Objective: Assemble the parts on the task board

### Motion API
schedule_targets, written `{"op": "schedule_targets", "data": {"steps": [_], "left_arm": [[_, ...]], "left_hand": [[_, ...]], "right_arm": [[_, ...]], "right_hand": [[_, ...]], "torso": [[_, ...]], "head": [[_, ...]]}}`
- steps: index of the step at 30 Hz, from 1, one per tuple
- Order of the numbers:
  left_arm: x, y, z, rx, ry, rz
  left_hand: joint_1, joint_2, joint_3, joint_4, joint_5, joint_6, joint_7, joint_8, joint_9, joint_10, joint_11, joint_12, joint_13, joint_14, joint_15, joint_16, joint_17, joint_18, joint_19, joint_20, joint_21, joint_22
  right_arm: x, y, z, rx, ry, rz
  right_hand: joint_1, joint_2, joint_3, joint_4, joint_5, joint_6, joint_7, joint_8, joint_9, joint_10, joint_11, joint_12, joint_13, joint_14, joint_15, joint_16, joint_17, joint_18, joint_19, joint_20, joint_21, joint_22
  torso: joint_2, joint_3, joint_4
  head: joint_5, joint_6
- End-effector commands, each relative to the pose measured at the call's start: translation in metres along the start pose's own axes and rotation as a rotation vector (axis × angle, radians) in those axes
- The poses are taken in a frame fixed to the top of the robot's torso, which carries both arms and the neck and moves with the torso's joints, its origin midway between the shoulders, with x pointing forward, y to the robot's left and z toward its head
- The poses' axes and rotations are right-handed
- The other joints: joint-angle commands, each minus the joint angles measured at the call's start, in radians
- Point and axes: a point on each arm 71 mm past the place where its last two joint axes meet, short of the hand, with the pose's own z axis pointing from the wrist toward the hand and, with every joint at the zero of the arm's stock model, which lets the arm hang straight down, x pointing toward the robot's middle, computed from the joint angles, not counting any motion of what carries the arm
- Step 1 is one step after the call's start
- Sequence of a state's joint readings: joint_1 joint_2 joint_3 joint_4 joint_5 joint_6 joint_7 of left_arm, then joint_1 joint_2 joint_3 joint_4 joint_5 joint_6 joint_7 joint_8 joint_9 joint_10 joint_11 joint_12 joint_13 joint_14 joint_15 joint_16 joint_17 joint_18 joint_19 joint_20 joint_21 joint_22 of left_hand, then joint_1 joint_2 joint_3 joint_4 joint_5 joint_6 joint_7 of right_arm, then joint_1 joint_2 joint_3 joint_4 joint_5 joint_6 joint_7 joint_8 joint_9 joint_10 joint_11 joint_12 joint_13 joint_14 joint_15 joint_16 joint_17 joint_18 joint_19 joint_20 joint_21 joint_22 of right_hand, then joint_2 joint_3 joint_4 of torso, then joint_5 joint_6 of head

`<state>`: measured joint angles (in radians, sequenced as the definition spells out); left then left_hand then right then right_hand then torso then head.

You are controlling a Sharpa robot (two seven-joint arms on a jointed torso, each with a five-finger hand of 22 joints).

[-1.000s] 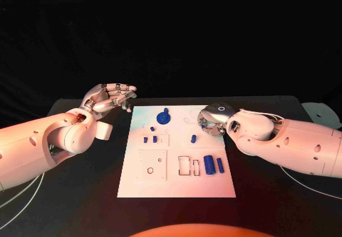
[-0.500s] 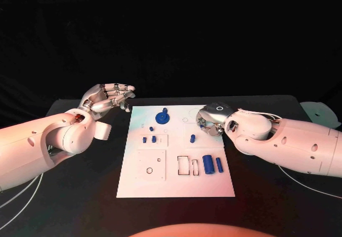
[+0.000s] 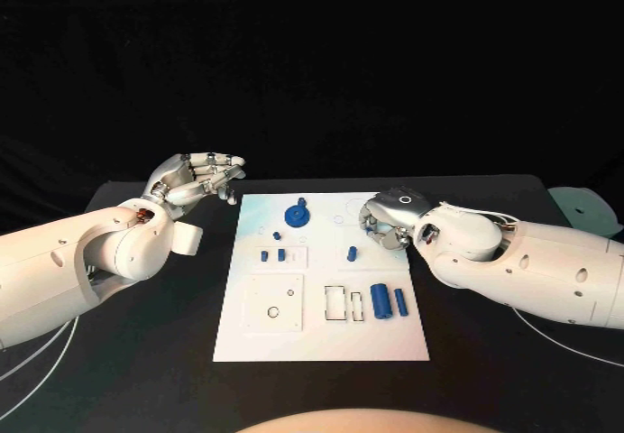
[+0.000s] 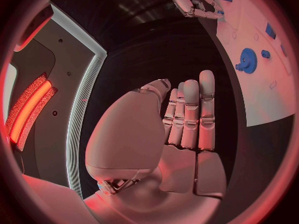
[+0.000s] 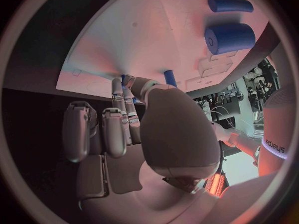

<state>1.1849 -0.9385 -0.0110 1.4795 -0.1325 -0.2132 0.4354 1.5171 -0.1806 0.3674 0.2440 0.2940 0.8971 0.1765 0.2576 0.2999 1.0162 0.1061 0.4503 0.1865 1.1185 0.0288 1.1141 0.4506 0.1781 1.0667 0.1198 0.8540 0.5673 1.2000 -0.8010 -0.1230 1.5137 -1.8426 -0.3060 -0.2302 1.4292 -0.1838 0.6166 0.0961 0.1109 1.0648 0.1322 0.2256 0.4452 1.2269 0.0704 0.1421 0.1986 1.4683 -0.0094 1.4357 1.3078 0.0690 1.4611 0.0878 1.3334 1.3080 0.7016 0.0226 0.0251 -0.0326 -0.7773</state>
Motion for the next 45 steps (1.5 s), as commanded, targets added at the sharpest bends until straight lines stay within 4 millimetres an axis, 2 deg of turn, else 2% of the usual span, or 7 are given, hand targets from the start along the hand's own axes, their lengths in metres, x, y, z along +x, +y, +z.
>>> {"op": "schedule_targets", "data": {"steps": [1, 12, 17, 24, 31, 41, 45], "left_arm": [[0.0, 0.0, 0.0, -0.001, -0.006, -0.008], [0.0, 0.001, 0.001, -0.008, -0.007, -0.009], [0.001, 0.001, 0.001, -0.008, -0.006, -0.011], [0.006, 0.002, 0.004, -0.006, -0.001, -0.016], [0.012, 0.002, 0.007, -0.007, 0.001, -0.022], [0.022, 0.003, 0.011, -0.009, 0.019, -0.033], [0.025, 0.003, 0.012, -0.009, 0.027, -0.036]], "left_hand": [[0.009, -0.001, 0.007, 0.0, 0.005, -0.007, 0.003, 0.003, -0.001, -0.009, -0.001, 0.005, 0.001, -0.005, -0.001, -0.005, -0.002, 0.006, 0.0, -0.006, -0.007, -0.002], [0.006, -0.003, 0.01, -0.001, 0.005, -0.011, 0.005, 0.002, -0.002, -0.014, 0.001, 0.007, 0.002, -0.007, 0.0, -0.007, -0.003, 0.006, 0.0, -0.005, -0.009, -0.003], [0.005, -0.003, 0.012, -0.001, 0.005, -0.012, 0.006, 0.002, -0.003, -0.016, 0.002, 0.008, 0.002, -0.007, 0.001, -0.007, -0.004, 0.006, -0.001, -0.005, -0.009, -0.003], [0.005, -0.003, 0.012, -0.001, 0.005, -0.012, 0.006, 0.002, -0.003, -0.016, 0.002, 0.008, 0.002, -0.007, 0.001, -0.007, -0.004, 0.006, -0.001, -0.005, -0.009, -0.003], [0.004, -0.003, 0.013, -0.002, 0.005, -0.013, 0.006, 0.002, -0.003, -0.017, 0.002, 0.009, 0.003, -0.008, 0.001, -0.007, -0.004, 0.006, -0.001, -0.004, -0.01, -0.003], [0.004, -0.003, 0.014, -0.002, 0.005, -0.013, 0.006, 0.002, -0.003, -0.017, 0.002, 0.01, 0.003, -0.008, 0.001, -0.008, -0.004, 0.006, -0.001, -0.004, -0.011, -0.004], [0.004, -0.003, 0.014, -0.002, 0.005, -0.013, 0.006, 0.002, -0.003, -0.017, 0.002, 0.01, 0.003, -0.008, 0.001, -0.008, -0.004, 0.006, -0.001, -0.004, -0.011, -0.004]], "right_arm": [[-0.009, 0.002, -0.001, -0.001, -0.066, 0.016], [-0.03, 0.011, -0.017, -0.02, -0.124, 0.065], [-0.037, 0.035, -0.024, -0.08, -0.142, 0.114], [-0.037, 0.082, -0.024, -0.199, -0.159, 0.181], [-0.017, 0.12, -0.019, -0.282, -0.134, 0.24], [0.016, 0.146, -0.013, -0.315, -0.082, 0.287], [0.024, 0.15, -0.011, -0.316, -0.07, 0.292]], "right_hand": [[-0.005, 0.007, -0.001, -0.007, -0.001, 0.005, -0.001, 0.006, 0.004, 0.015, -0.01, -0.004, 0.0, 0.05, -0.008, 0.006, -0.001, -0.018, 0.015, -0.003, 0.005, 0.123], [-0.014, 0.005, 0.0, -0.01, -0.004, 0.006, -0.001, 0.007, 0.006, 0.017, -0.011, -0.007, 0.0, 0.05, -0.008, 0.007, 0.0, -0.019, 0.017, -0.003, 0.01, 0.127], [-0.014, 0.005, 0.0, -0.01, -0.004, 0.006, -0.001, 0.007, 0.006, 0.017, -0.011, -0.007, 0.0, 0.05, -0.008, 0.007, 0.0, -0.019, 0.017, -0.003, 0.01, 0.127], [-0.015, 0.005, 0.001, -0.011, -0.004, 0.006, -0.002, 0.007, 0.006, 0.017, -0.011, -0.007, -0.001, 0.05, -0.008, 0.006, -0.003, -0.019, 0.018, -0.003, 0.01, 0.127], [-0.017, 0.006, 0.003, -0.014, -0.002, 0.004, -0.001, 0.006, 0.006, 0.016, -0.011, -0.009, -0.001, 0.05, -0.008, 0.006, -0.003, -0.019, 0.018, -0.003, 0.011, 0.128], [-0.019, 0.006, 0.005, -0.016, 0.0, 0.002, -0.001, 0.005, 0.007, 0.016, -0.01, -0.011, -0.001, 0.05, -0.008, 0.007, -0.002, -0.019, 0.018, -0.003, 0.012, 0.129], [-0.019, 0.007, 0.005, -0.017, 0.001, 0.002, -0.001, 0.005, 0.007, 0.016, -0.01, -0.011, -0.002, 0.05, -0.008, 0.006, -0.003, -0.019, 0.018, -0.003, 0.011, 0.128]], "torso": [[0.0, -0.0002, -0.001], [0.0, -0.0002, -0.0006], [0.0, 0.0009, -0.0024], [-0.002, -0.0016, -0.0002], [-0.001, -0.0029, 0.0007], [0.002, -0.0026, -0.0003], [0.002, -0.0017, -0.0002]], "head": [[0.0, 0.003], [0.008, 0.002], [0.028, 0.004], [0.076, 0.0], [0.124, -0.011], [0.156, -0.025], [0.162, -0.032]]}}
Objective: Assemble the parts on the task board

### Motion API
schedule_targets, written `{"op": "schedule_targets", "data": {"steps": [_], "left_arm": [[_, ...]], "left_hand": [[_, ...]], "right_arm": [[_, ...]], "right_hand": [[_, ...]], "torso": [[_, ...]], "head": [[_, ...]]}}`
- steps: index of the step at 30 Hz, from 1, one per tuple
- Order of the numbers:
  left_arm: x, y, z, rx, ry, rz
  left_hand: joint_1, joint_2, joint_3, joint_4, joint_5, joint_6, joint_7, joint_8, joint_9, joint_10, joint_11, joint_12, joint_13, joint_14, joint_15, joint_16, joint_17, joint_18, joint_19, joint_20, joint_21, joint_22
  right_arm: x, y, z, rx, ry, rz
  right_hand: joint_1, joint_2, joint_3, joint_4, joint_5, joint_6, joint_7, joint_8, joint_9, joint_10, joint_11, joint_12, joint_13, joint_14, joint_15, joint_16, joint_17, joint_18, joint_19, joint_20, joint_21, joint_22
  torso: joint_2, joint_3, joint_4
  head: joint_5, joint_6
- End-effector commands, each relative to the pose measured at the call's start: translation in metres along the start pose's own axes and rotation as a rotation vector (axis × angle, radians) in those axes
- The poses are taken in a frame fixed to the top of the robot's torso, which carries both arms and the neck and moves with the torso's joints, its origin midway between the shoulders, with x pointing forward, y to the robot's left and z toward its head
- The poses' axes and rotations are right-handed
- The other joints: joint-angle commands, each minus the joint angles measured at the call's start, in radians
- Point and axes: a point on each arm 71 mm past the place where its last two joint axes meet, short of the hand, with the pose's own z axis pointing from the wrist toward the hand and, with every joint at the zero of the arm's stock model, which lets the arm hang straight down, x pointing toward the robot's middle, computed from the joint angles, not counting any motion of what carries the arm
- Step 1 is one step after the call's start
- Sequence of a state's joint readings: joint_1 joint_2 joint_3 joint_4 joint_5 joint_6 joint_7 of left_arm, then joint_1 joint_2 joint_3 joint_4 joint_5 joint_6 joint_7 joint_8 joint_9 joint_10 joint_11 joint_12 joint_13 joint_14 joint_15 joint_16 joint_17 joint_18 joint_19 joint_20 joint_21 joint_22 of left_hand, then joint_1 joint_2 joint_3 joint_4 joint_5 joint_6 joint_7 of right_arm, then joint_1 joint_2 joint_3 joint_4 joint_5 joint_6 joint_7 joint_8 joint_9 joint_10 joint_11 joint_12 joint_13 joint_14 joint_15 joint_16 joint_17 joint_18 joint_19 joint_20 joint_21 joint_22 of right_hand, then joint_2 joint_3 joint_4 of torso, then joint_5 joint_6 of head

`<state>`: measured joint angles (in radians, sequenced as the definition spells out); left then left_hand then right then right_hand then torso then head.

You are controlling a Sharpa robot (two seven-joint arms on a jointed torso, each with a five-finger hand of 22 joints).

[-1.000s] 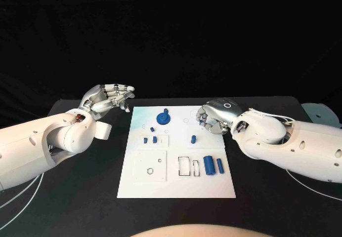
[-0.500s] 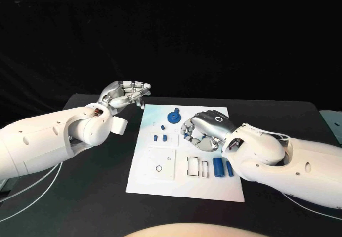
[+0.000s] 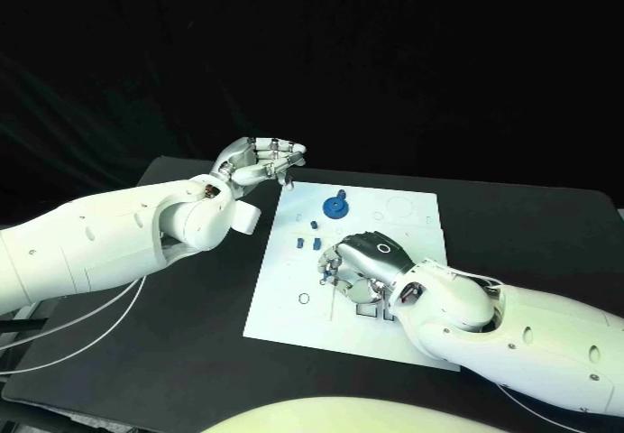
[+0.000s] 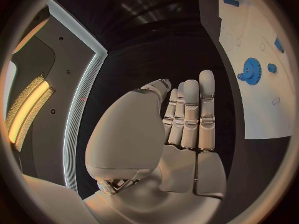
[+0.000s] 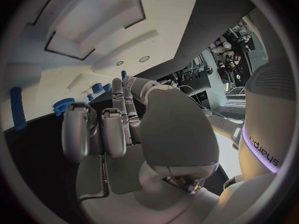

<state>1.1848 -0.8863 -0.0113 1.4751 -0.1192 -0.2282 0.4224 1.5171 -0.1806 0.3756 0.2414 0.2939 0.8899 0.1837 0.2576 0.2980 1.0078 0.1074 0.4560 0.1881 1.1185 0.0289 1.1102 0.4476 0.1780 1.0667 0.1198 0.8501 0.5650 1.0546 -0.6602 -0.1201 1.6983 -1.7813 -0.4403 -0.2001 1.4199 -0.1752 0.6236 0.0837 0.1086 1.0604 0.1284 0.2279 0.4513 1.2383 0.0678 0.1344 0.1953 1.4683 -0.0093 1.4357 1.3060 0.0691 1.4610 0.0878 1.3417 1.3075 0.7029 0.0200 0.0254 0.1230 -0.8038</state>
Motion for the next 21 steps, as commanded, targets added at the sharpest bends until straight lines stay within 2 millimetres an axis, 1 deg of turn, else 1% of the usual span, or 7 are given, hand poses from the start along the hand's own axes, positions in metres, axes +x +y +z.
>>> {"op": "schedule_targets", "data": {"steps": [1, 4, 11, 21], "left_arm": [[0.0034, -0.0004, 0.0009, 0.001, 0.004, -0.011], [0.0039, -0.0002, 0.0011, -0.001, 0.006, -0.012], [0.0038, 0.0001, 0.0011, -0.004, 0.009, -0.013], [0.0033, 0.0004, 0.0009, -0.01, 0.013, -0.015]], "left_hand": [[0.004, -0.003, 0.006, 0.0, 0.005, -0.006, -0.001, 0.002, -0.001, -0.009, 0.001, 0.004, 0.001, -0.008, 0.001, -0.004, -0.001, 0.006, -0.001, -0.004, -0.007, -0.001], [0.002, -0.003, 0.006, 0.001, 0.005, -0.006, -0.001, 0.002, -0.001, -0.009, 0.001, 0.005, 0.002, -0.009, 0.001, -0.004, -0.002, 0.006, -0.001, -0.004, -0.007, -0.002], [0.001, -0.003, 0.007, 0.001, 0.005, -0.006, -0.001, 0.002, -0.001, -0.01, 0.001, 0.006, 0.002, -0.009, 0.002, -0.004, -0.002, 0.006, -0.001, -0.004, -0.008, -0.002], [-0.001, -0.003, 0.007, 0.002, 0.005, -0.006, -0.001, 0.003, -0.001, -0.01, 0.001, 0.007, 0.002, -0.009, 0.002, -0.004, -0.002, 0.006, -0.001, -0.003, -0.008, -0.002]], "right_arm": [[0.0044, 0.0013, 0.002, -0.017, -0.002, 0.0], [0.0075, 0.0009, 0.0032, -0.015, 0.004, -0.001], [0.0109, -0.0003, 0.0047, -0.013, 0.012, -0.008], [0.0143, -0.003, 0.0065, -0.006, 0.034, -0.03]], "right_hand": [[-0.01, -0.002, -0.002, -0.005, 0.003, 0.006, 0.003, 0.003, 0.001, 0.004, -0.007, -0.004, 0.002, 0.05, -0.008, 0.006, -0.001, -0.019, 0.018, -0.003, 0.003, 0.129], [-0.011, -0.002, -0.001, -0.006, 0.003, 0.005, 0.003, 0.003, 0.001, 0.004, -0.007, -0.004, 0.002, 0.05, -0.008, 0.007, 0.0, -0.019, 0.018, -0.003, 0.003, 0.129], [-0.015, 0.0, 0.0, -0.006, 0.003, 0.004, 0.004, 0.002, 0.002, 0.004, -0.006, -0.006, 0.001, 0.05, -0.007, 0.007, 0.0, -0.019, 0.019, -0.003, 0.004, 0.13], [-0.02, 0.0, 0.0, -0.007, 0.004, 0.003, 0.004, 0.002, 0.002, 0.004, -0.006, -0.007, 0.001, 0.05, -0.007, 0.007, -0.001, -0.019, 0.018, -0.003, 0.003, 0.129]], "torso": [[0.001, 0.0012, -0.0003], [0.001, 0.0015, -0.0005], [0.0, 0.0017, -0.0017], [0.0, 0.0015, -0.0011]], "head": [[0.008, -0.007], [0.013, -0.012], [0.017, -0.02], [0.019, -0.024]]}}
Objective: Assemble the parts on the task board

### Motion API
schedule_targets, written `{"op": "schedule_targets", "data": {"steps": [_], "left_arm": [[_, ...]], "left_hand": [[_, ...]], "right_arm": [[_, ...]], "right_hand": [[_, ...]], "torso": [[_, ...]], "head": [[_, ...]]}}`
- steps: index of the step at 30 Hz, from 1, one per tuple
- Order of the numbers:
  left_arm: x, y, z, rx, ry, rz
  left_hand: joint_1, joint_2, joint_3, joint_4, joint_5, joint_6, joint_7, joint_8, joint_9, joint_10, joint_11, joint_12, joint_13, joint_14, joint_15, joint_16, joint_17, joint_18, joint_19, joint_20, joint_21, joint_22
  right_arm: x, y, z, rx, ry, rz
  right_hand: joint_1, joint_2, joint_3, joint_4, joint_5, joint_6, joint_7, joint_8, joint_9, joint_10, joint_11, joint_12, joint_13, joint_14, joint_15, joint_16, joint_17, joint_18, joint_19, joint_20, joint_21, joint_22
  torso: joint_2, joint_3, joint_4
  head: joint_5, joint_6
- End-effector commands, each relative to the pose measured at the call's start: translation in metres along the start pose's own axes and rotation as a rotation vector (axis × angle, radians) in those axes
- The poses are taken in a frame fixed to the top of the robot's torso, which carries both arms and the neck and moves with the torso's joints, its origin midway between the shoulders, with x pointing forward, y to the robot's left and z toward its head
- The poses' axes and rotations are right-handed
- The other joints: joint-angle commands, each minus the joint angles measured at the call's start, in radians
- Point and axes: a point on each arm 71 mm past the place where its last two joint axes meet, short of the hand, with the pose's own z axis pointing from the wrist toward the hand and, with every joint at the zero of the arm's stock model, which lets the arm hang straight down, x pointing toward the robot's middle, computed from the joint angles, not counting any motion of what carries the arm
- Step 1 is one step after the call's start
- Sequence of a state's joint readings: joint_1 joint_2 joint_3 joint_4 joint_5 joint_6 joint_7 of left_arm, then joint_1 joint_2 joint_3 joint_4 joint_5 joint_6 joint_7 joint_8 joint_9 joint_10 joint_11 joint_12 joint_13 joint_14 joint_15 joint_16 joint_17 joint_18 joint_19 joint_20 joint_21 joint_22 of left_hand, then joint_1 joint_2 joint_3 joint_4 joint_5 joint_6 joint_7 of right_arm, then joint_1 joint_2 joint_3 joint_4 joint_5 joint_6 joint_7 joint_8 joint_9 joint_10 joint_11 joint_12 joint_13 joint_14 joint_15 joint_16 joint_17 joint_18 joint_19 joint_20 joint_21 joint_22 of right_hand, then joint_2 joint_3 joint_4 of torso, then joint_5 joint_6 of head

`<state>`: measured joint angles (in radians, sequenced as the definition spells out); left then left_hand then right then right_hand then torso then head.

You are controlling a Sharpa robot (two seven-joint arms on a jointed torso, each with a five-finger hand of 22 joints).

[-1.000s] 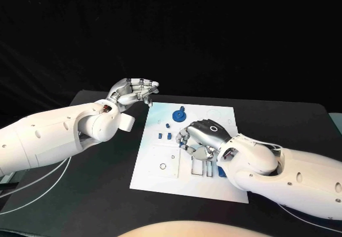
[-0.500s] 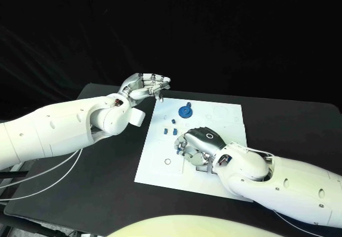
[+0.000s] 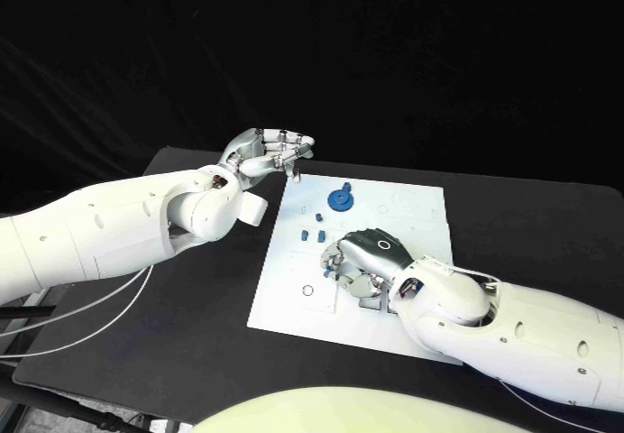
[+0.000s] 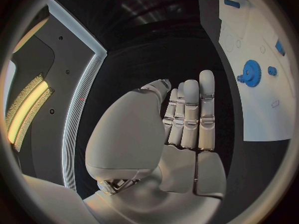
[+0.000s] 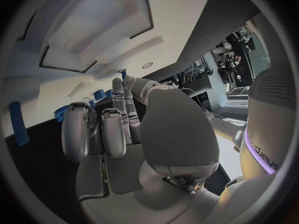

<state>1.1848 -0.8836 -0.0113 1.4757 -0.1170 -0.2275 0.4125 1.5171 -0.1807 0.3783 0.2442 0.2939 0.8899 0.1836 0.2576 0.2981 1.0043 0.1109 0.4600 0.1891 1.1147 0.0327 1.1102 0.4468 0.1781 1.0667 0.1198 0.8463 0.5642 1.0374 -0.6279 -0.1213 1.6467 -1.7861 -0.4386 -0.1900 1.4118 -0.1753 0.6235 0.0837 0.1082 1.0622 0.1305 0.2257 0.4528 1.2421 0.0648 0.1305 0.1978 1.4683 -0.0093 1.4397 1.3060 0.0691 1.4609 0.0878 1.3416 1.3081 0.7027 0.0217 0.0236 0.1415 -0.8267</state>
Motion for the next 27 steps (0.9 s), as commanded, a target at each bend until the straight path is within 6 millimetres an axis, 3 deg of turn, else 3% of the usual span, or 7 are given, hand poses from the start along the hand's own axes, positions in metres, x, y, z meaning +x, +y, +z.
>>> {"op": "schedule_targets", "data": {"steps": [1, 21, 27], "left_arm": [[0.002, 0.0, 0.0, -0.001, 0.01, -0.011], [0.001, 0.0, 0.0, -0.009, 0.014, -0.013], [0.0, 0.0, 0.0, -0.01, 0.011, -0.011]], "left_hand": [[-0.003, -0.003, 0.005, 0.0, 0.005, -0.006, 0.0, 0.003, -0.001, -0.008, -0.002, 0.004, 0.002, -0.005, -0.002, -0.004, -0.002, 0.006, -0.001, -0.003, -0.005, -0.002], [-0.005, -0.003, 0.006, 0.0, 0.005, -0.007, 0.0, 0.003, -0.002, -0.009, -0.002, 0.005, 0.002, -0.006, -0.001, -0.004, -0.002, 0.006, -0.001, -0.003, -0.006, -0.002], [-0.005, -0.003, 0.006, 0.0, 0.005, -0.007, 0.0, 0.003, -0.002, -0.009, -0.002, 0.005, 0.002, -0.006, -0.001, -0.004, -0.002, 0.006, -0.001, -0.003, -0.006, -0.002]], "right_arm": [[0.003, 0.001, 0.001, -0.012, 0.021, -0.029], [0.013, 0.004, 0.006, -0.023, 0.091, -0.072], [0.013, 0.004, 0.005, -0.02, 0.098, -0.07]], "right_hand": [[-0.012, 0.0, 0.0, -0.007, 0.004, 0.001, 0.002, 0.004, 0.001, 0.0, -0.003, -0.004, -0.002, 0.05, -0.007, 0.003, -0.001, -0.019, 0.018, -0.003, 0.003, 0.129], [-0.02, -0.002, -0.001, -0.01, 0.004, -0.001, 0.002, 0.004, 0.002, -0.001, -0.002, -0.006, -0.002, 0.049, -0.006, 0.001, -0.005, -0.018, 0.016, -0.002, -0.003, 0.126], [-0.066, -0.019, -0.015, -0.005, 0.018, -0.019, 0.007, -0.007, 0.001, -0.011, 0.003, -0.022, -0.006, 0.049, -0.001, 0.001, -0.007, -0.016, 0.012, 0.002, -0.011, 0.123]], "torso": [[0.0, -0.0002, 0.0007], [0.0, -0.0005, 0.0008], [-0.001, -0.0006, 0.0006]], "head": [[0.001, -0.001], [0.006, -0.005], [0.006, -0.005]]}}
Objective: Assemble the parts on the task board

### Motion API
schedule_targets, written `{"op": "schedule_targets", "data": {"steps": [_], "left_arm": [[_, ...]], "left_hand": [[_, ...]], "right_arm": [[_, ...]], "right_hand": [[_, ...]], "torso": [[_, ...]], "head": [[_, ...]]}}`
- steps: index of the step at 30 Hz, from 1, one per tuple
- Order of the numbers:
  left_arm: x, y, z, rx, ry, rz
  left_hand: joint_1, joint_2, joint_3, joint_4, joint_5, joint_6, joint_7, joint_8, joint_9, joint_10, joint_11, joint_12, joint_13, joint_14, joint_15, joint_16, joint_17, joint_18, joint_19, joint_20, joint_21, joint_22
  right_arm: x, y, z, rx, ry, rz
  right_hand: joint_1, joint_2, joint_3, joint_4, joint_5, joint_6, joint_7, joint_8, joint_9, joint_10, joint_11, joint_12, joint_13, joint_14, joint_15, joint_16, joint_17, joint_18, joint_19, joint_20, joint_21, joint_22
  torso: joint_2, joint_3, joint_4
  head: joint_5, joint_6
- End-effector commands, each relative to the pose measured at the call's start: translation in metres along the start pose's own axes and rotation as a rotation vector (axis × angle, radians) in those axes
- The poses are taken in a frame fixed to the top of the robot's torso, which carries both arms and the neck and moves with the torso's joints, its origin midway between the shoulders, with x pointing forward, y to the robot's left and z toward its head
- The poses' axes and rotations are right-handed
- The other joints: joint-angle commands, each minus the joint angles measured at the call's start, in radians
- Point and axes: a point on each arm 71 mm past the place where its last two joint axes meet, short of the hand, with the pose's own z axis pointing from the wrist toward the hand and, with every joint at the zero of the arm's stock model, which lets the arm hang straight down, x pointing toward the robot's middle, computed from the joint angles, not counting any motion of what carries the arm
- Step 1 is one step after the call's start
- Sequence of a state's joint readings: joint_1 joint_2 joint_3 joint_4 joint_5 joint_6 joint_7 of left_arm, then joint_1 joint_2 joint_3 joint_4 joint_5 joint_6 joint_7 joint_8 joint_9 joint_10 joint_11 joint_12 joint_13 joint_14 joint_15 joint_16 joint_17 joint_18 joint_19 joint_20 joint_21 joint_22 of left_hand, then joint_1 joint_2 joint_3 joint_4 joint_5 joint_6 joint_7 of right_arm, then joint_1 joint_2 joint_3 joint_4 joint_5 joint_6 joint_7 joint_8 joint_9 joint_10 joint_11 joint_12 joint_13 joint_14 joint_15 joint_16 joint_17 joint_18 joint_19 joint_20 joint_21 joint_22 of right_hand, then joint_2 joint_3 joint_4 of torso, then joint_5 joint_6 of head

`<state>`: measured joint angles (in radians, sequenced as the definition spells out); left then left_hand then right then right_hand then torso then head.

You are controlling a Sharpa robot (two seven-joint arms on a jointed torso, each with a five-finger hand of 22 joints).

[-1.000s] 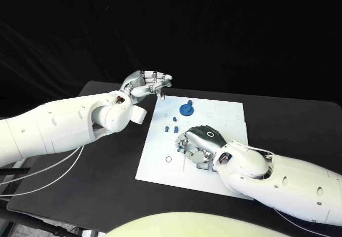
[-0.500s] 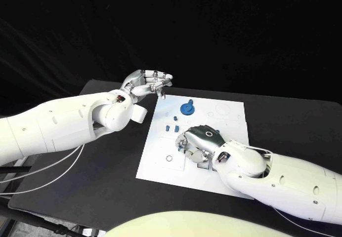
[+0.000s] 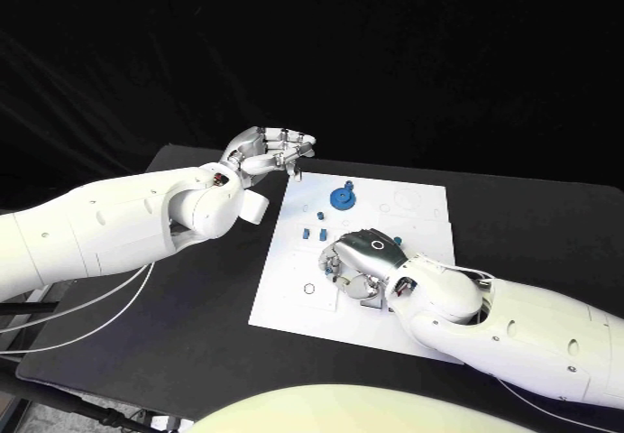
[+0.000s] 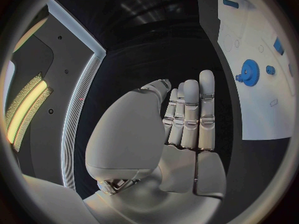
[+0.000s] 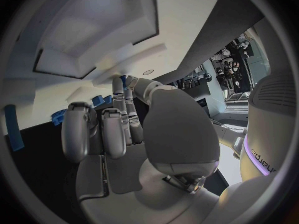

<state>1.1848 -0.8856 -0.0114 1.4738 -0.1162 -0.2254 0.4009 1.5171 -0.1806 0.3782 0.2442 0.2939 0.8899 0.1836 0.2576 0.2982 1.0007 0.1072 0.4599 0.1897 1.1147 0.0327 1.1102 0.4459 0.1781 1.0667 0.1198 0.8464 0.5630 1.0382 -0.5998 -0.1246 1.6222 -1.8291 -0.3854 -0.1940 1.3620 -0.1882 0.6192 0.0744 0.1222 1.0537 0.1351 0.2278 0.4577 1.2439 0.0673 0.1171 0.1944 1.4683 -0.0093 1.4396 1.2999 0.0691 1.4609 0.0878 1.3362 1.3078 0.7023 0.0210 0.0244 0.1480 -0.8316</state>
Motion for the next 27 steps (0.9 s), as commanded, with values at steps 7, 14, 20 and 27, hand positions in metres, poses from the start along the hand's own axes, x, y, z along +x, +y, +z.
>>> {"op": "schedule_targets", "data": {"steps": [7, 14, 20, 27], "left_arm": [[0.001, 0.0, 0.0, 0.001, 0.011, -0.01], [-0.001, 0.0, 0.0, -0.001, 0.008, -0.009], [-0.002, 0.0, 0.0, -0.003, 0.005, -0.008], [-0.002, 0.0, 0.0, -0.003, 0.008, -0.009]], "left_hand": [[-0.005, -0.003, 0.006, 0.0, 0.005, -0.007, 0.0, 0.003, -0.002, -0.005, 0.002, 0.006, 0.001, -0.006, -0.001, -0.004, -0.001, 0.006, -0.001, -0.003, -0.006, -0.001], [-0.005, -0.003, 0.006, 0.0, 0.005, -0.007, 0.0, 0.003, -0.002, -0.005, 0.002, 0.006, 0.001, -0.006, -0.001, -0.004, -0.001, 0.006, -0.001, -0.003, -0.006, -0.001], [-0.005, -0.003, 0.006, 0.0, 0.005, -0.007, 0.0, 0.003, -0.002, -0.005, 0.002, 0.006, 0.001, -0.006, -0.001, -0.004, -0.001, 0.006, -0.001, -0.003, -0.006, -0.001], [-0.005, -0.003, 0.006, 0.0, 0.005, -0.007, 0.0, 0.003, -0.002, -0.005, 0.002, 0.006, 0.001, -0.006, -0.001, -0.004, -0.001, 0.006, -0.001, -0.003, -0.006, -0.001]], "right_arm": [[0.002, -0.004, -0.006, 0.025, -0.011, -0.007], [-0.011, -0.005, -0.017, 0.04, -0.068, 0.002], [-0.036, -0.014, -0.031, 0.064, -0.109, -0.003], [-0.068, -0.056, -0.049, 0.174, -0.052, -0.017]], "right_hand": [[-0.08, -0.058, -0.05, 0.024, -0.003, -0.106, 0.035, -0.074, -0.033, -0.111, 0.037, -0.052, -0.031, 0.043, 0.029, -0.004, -0.013, -0.004, -0.014, 0.027, -0.067, 0.091], [-0.083, -0.062, -0.06, 0.024, 0.001, -0.109, 0.034, -0.078, -0.036, -0.126, 0.038, -0.05, -0.036, 0.04, 0.03, -0.008, -0.019, -0.001, -0.019, 0.03, -0.081, 0.084], [-0.086, -0.062, -0.067, 0.026, 0.004, -0.103, 0.031, -0.076, -0.036, -0.125, 0.036, -0.046, -0.037, 0.041, 0.029, -0.006, -0.017, -0.002, -0.017, 0.03, -0.078, 0.086], [-0.091, -0.069, -0.083, 0.029, 0.01, -0.109, 0.026, -0.082, -0.039, -0.135, 0.034, -0.044, -0.041, 0.041, 0.027, -0.006, -0.018, -0.001, -0.018, 0.029, -0.082, 0.084]], "torso": [[-0.001, 0.0006, -0.0004], [-0.001, 0.0007, -0.001], [0.0, 0.0008, -0.0019], [-0.002, -0.0018, -0.0025]], "head": [[-0.003, 0.003], [-0.009, 0.009], [-0.021, 0.018], [-0.053, 0.034]]}}
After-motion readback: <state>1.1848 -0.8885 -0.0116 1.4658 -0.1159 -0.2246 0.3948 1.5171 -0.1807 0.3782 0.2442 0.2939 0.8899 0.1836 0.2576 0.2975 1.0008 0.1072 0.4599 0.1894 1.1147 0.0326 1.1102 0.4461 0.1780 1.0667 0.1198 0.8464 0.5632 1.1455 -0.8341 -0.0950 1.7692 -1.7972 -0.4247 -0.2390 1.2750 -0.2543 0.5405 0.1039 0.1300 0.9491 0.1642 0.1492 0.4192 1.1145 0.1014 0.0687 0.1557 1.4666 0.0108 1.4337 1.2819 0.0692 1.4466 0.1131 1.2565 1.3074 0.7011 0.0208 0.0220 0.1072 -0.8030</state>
